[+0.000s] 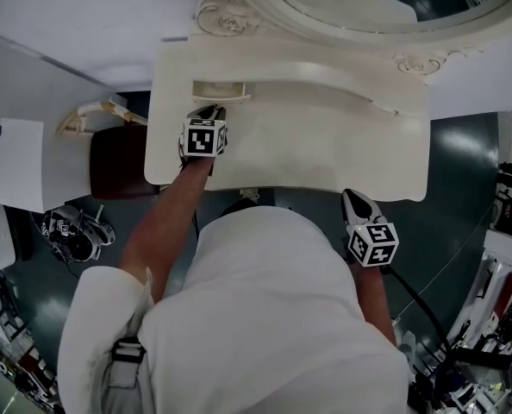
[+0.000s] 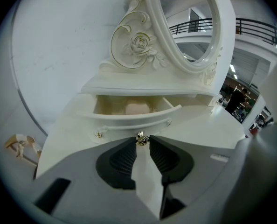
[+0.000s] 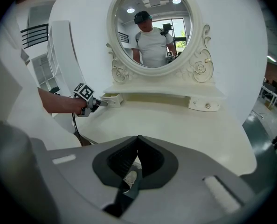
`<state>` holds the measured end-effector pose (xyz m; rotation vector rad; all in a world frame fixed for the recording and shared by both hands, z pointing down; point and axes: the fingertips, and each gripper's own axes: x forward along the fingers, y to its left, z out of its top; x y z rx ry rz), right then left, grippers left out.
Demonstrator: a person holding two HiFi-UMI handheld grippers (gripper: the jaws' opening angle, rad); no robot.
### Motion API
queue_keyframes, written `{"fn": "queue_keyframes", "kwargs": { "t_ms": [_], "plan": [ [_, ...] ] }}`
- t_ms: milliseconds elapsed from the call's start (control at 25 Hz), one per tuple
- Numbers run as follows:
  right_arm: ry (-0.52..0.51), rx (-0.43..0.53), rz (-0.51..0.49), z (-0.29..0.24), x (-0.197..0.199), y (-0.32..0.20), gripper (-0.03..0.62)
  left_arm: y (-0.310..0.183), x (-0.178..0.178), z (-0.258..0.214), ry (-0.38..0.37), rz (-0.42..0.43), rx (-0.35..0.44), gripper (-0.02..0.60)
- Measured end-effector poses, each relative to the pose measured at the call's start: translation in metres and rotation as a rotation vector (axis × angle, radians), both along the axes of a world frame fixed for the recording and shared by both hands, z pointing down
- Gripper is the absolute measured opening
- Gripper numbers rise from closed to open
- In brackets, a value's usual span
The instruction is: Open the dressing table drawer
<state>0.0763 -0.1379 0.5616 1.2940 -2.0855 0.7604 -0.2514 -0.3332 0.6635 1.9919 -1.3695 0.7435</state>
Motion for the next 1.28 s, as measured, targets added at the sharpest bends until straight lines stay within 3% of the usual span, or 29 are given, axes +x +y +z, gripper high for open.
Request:
{"fn": "queue_keyframes", "kwargs": {
  "t_ms": [920,1280],
  "plan": [
    [-0.015,-0.001,-0.011,0.004,-0.002,0.007,0.002,0.017,-0.005,-0.001,-0.008,0.003,-0.01,0.097],
    [-0.03,0.0,-0.022,0.01,0.001,0.016,0.002,0.03,-0.007,-0.006,-0.022,-0.013,0.011,0.133]
  ]
}}
